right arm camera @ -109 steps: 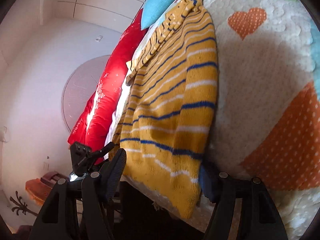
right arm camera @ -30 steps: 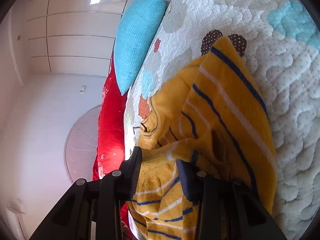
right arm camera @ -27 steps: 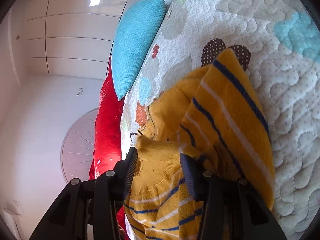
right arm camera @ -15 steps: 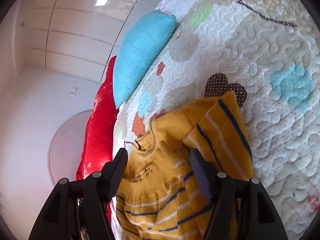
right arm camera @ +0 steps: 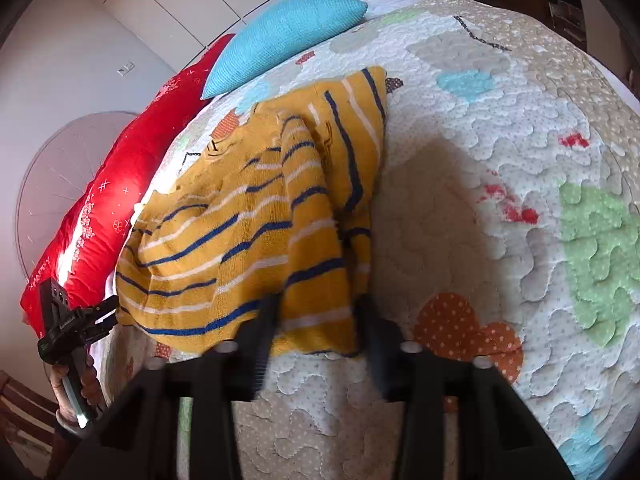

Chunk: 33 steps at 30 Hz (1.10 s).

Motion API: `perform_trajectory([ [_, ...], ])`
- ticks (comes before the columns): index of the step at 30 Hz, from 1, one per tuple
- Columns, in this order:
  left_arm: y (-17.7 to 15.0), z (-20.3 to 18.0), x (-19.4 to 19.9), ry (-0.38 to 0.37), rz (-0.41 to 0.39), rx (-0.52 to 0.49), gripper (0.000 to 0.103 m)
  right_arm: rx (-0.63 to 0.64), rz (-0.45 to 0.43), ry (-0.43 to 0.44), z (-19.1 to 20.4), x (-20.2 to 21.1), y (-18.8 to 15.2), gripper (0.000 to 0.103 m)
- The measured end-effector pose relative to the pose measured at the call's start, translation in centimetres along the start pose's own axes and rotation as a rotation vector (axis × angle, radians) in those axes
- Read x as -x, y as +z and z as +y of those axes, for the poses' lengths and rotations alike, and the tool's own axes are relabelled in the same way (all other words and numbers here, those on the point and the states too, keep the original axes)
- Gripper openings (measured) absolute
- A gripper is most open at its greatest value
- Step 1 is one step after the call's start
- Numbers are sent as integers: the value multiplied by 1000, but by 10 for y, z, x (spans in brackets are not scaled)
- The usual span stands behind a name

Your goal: Fold small clothes

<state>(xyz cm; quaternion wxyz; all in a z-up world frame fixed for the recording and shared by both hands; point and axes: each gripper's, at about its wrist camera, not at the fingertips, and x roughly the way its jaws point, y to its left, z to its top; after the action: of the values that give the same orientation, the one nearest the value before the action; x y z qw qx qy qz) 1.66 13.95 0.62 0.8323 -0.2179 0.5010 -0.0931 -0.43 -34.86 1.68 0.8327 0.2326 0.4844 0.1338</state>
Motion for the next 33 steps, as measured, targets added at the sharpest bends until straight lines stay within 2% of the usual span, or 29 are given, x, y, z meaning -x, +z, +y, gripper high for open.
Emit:
perform_trajectory([
  [1, -2, 1, -4, 20, 10, -10, 48, -16, 3, 16, -2, -1, 1, 21],
  [2, -1, -1, -7, 61, 25, -32, 15, -34, -5, 21, -4, -1, 3, 16],
  [3, 2, -3, -7, 100, 40, -50, 7, -50, -13, 8, -7, 2, 6, 13],
  [5, 10, -5, 3, 169, 21, -58, 6, -73, -31, -50, -12, 9, 12, 10],
  [7, 19, -11, 21, 242, -31, -90, 4, -70, -41, -112, -17, 12, 17, 9],
  [9, 22, -14, 36, 330, -78, -113, 2, -75, -15, -147, -21, 9, 17, 12],
  [10, 22, -12, 42, 328, -86, -107, 2, -77, -9, -148, -21, 8, 16, 14],
  [12, 16, -9, 55, 294, -109, -81, 6, -73, -30, -135, -18, 15, 13, 21],
  [13, 11, -10, 61, 281, -125, -85, 16, -69, -56, -135, -16, 24, 12, 21],
  [14, 4, -14, 67, 281, -152, -98, 38, -60, -89, -143, -13, 33, 11, 21],
  [16, -10, -24, 78, 295, -238, -126, 66, -11, -158, -176, 2, 50, 13, 21],
  [17, -14, -32, 78, 292, -281, -138, 70, 24, -188, -181, 10, 56, 15, 21],
  [19, -23, -48, 74, 277, -334, -164, 72, 83, -242, -183, 30, 63, 17, 22],
  [20, -23, -57, 67, 269, -348, -170, 77, 113, -265, -179, 41, 63, 18, 29],
  [21, -25, -62, 60, 253, -364, -168, 80, 145, -273, -174, 54, 60, 20, 41],
  [22, -27, -64, 53, 233, -377, -157, 84, 178, -266, -181, 66, 55, 22, 44],
  [24, -28, -63, 34, 195, -373, -111, 84, 242, -217, -199, 92, 38, 23, 44],
  [26, -30, -56, 15, 130, -325, -66, 84, 283, -148, -179, 116, 19, 26, 43],
  [28, -33, -49, 1, 120, -302, -43, 84, 322, -102, -145, 139, -2, 26, 31],
  [29, -35, -44, -3, 124, -304, -38, 84, 348, -81, -131, 152, -14, 27, 26],
  [33, -39, -24, 1, 19, -314, 25, 84, 414, -17, -91, 201, -69, 28, 25],
])
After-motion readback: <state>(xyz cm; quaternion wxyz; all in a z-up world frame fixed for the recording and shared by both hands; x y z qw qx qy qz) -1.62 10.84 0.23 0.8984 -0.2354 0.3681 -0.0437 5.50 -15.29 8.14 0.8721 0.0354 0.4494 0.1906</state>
